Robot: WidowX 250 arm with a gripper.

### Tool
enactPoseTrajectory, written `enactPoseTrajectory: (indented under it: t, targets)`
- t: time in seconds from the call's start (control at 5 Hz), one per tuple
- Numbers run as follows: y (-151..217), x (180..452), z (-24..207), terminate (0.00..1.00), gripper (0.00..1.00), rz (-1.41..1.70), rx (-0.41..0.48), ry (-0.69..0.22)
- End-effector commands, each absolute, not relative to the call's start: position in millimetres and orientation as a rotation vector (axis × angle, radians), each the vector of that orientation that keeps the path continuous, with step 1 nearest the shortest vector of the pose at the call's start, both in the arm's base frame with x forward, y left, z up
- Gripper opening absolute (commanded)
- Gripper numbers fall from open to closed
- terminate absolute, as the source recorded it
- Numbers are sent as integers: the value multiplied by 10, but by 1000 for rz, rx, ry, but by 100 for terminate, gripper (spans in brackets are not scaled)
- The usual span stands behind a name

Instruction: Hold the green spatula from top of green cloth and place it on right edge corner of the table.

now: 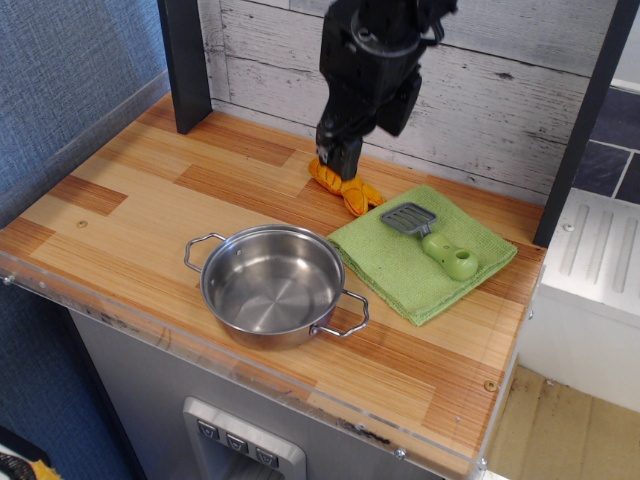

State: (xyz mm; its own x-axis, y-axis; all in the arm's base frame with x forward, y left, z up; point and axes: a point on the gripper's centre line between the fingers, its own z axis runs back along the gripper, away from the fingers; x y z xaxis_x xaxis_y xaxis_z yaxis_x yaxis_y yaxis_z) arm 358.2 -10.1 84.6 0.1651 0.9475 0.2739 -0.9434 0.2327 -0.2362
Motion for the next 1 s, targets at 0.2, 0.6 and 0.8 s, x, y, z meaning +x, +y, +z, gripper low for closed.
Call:
enactPoseTrajectory:
  t: [0.2, 0.6, 0.8]
  targets:
    - [-567, 3501, 807, 0, 100, 1300, -126, -391]
    - [-815, 3561, 508, 0, 100, 1277, -136, -350]
    - [-926, 3626, 414, 0, 100, 1252, -127, -341]
